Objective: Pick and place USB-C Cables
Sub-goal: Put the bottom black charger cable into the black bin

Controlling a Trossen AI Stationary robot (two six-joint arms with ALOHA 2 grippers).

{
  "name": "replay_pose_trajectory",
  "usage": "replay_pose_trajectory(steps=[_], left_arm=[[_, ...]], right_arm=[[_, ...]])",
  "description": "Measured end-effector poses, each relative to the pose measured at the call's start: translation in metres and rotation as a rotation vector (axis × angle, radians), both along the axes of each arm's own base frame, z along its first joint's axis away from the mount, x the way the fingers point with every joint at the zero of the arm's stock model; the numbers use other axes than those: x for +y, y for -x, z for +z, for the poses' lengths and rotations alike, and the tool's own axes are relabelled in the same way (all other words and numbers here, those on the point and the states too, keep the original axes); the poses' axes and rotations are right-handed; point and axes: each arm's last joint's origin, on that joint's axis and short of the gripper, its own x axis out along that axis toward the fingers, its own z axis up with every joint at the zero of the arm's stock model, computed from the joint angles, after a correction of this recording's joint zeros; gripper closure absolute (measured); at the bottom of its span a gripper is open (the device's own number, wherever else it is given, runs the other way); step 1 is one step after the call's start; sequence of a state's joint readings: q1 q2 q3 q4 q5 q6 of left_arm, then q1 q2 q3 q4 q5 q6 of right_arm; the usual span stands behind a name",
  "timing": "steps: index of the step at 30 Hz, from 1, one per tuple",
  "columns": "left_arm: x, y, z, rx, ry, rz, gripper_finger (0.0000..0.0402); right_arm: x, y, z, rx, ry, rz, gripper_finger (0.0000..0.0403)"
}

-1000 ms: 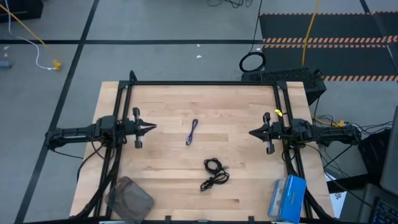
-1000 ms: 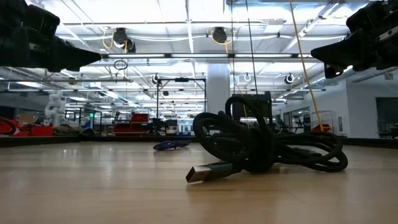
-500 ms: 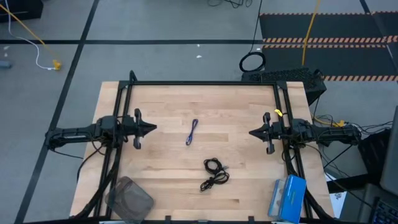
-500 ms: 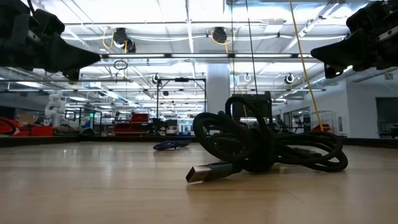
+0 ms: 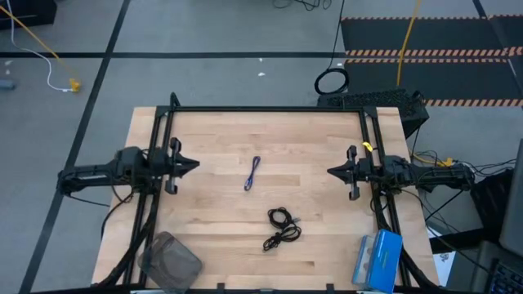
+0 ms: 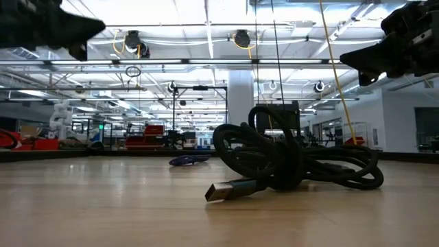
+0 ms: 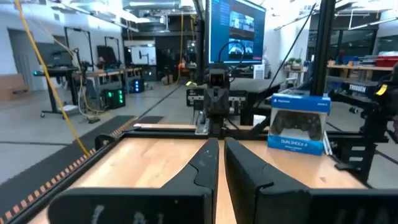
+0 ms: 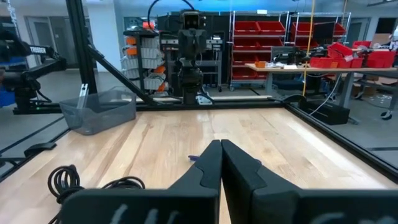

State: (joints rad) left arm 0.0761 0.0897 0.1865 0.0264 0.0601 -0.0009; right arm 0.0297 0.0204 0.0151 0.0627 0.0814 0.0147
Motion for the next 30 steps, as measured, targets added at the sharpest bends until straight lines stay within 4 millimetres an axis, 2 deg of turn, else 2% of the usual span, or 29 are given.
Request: replay_pose_trajectory(steps=[4, 19, 30], left_arm=[[0.0, 0.002, 0.027, 0.062, 0.024, -0.004, 0.0397], [-0.002, 0.001, 0.142, 0.186, -0.031, -0.064, 0.0392], [-0.003, 0.004, 0.202, 0.275, -0.003, -0.079, 0.0396]], right_arm=[[0.0, 0.0, 0.0, -0.005, 0.0, -0.001, 0.0403], [0.0, 0.0, 0.001, -0.007, 0.0, -0.001, 0.0403], [0.0, 0.0, 0.001, -0.01, -0.057, 0.005, 0.0403]])
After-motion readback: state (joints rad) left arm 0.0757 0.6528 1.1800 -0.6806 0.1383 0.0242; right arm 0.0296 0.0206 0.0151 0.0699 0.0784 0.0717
